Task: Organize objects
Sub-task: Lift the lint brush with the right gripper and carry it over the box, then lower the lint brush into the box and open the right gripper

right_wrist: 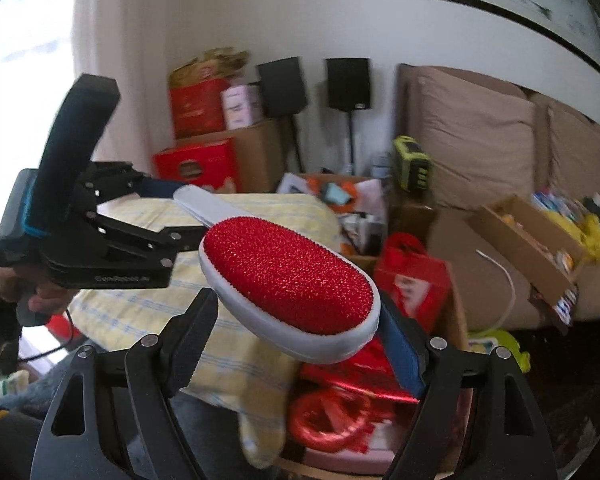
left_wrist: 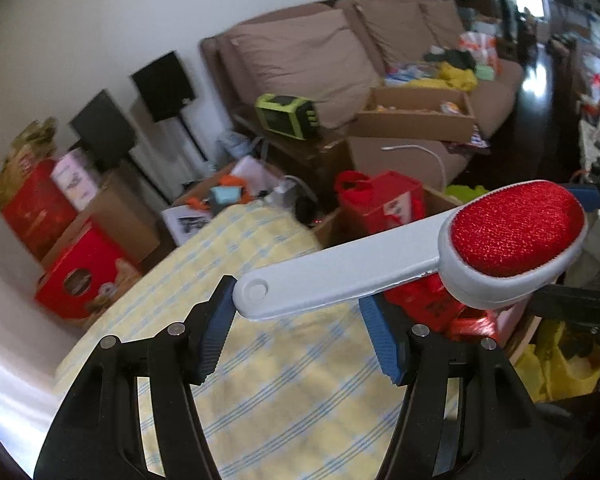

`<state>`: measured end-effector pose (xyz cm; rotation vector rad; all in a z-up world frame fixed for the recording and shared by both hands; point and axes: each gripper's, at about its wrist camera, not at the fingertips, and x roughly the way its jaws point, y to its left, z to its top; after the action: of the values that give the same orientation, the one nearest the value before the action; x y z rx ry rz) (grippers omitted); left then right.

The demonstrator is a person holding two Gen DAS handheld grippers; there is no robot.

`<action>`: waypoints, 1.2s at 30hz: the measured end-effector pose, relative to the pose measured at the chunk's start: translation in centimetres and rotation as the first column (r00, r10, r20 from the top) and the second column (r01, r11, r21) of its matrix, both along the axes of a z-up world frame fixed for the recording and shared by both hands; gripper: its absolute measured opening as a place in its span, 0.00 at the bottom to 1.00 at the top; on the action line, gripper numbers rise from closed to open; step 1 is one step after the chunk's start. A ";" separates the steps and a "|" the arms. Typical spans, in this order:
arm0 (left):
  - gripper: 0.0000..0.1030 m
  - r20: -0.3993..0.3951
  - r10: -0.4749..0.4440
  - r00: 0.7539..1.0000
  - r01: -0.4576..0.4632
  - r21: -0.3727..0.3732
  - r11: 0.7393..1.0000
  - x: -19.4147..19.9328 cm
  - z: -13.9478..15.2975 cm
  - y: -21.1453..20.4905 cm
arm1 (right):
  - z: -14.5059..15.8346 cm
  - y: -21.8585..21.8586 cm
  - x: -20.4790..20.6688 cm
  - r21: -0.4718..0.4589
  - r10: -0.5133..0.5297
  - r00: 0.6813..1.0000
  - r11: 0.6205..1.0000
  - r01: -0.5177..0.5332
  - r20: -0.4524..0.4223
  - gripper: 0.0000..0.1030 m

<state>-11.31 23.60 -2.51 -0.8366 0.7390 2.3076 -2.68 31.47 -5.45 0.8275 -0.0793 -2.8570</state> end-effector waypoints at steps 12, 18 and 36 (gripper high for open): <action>0.57 0.078 -0.029 0.997 0.036 -0.099 0.994 -2.0 -7.4 9.4 | -5.3 6.9 -0.9 -0.093 -0.153 0.973 0.981 0.171 0.170 0.76; 0.57 0.100 -0.045 0.994 0.063 -0.183 0.981 -2.0 -12.0 12.2 | -10.9 6.3 -2.9 0.002 -0.154 0.923 0.986 0.164 0.352 0.62; 0.84 0.116 0.158 0.981 -0.165 0.046 0.985 2.1 -4.9 6.2 | -6.9 8.6 -0.9 -0.013 -0.253 0.877 0.959 0.283 0.408 0.61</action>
<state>-9.17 29.76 -7.46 -1.0248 0.5739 2.3883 -3.56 40.10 -12.40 1.4847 -0.3749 -2.8517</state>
